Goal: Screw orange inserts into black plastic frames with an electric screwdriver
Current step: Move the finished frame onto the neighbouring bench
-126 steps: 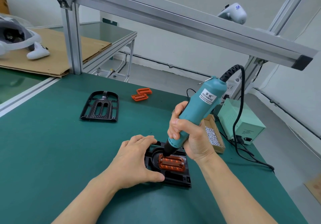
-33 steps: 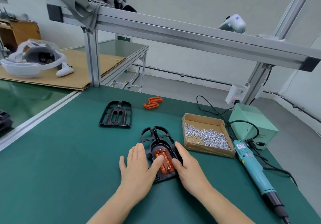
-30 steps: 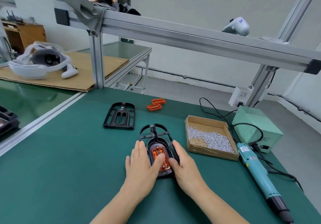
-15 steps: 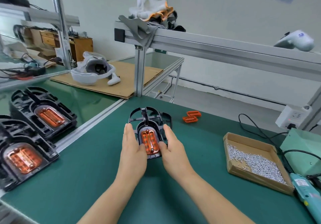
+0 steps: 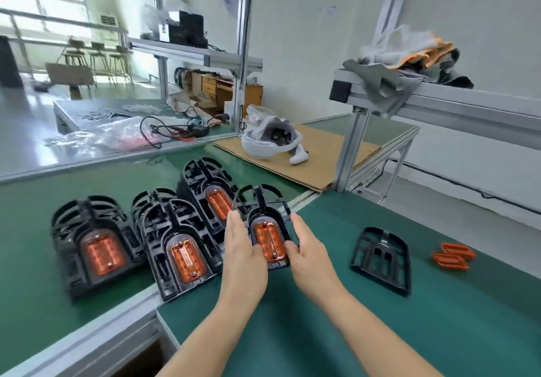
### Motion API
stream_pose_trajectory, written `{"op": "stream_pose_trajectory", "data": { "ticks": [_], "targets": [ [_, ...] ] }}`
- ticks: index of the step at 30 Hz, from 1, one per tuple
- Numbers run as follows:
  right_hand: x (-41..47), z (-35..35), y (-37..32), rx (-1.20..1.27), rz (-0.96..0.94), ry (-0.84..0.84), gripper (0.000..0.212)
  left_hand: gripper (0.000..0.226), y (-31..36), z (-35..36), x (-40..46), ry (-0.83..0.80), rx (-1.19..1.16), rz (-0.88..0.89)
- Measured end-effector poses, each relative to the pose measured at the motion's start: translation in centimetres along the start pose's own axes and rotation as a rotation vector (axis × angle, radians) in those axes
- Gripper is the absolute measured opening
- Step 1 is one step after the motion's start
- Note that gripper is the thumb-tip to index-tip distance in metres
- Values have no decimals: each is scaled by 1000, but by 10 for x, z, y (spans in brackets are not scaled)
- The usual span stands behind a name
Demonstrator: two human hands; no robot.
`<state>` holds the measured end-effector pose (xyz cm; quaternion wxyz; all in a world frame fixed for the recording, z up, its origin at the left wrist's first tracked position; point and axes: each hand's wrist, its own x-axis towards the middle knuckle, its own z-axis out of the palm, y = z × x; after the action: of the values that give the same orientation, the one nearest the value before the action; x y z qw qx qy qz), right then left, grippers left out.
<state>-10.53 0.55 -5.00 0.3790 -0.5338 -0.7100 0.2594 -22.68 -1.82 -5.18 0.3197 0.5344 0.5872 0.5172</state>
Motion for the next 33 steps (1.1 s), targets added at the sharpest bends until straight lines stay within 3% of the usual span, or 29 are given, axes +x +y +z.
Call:
{"op": "stream_pose_trajectory", "data": {
  "ticks": [5,12,19,27,33],
  "targets": [
    [30,27,-13,36,-9,-68,54,73,-5,-25,19,116,41,19],
    [59,52,-34,45,-154,-89,43,73,-12,-46,42,263,111,21],
    [86,61,-47,41,-164,-91,48,79,-12,-54,66,290,139,11],
    [76,105,-60,-33,-202,-121,58,80,-33,-90,51,417,193,37],
    [66,134,-75,-139,-279,-83,49,77,-44,-114,44,482,226,12]
  ]
}}
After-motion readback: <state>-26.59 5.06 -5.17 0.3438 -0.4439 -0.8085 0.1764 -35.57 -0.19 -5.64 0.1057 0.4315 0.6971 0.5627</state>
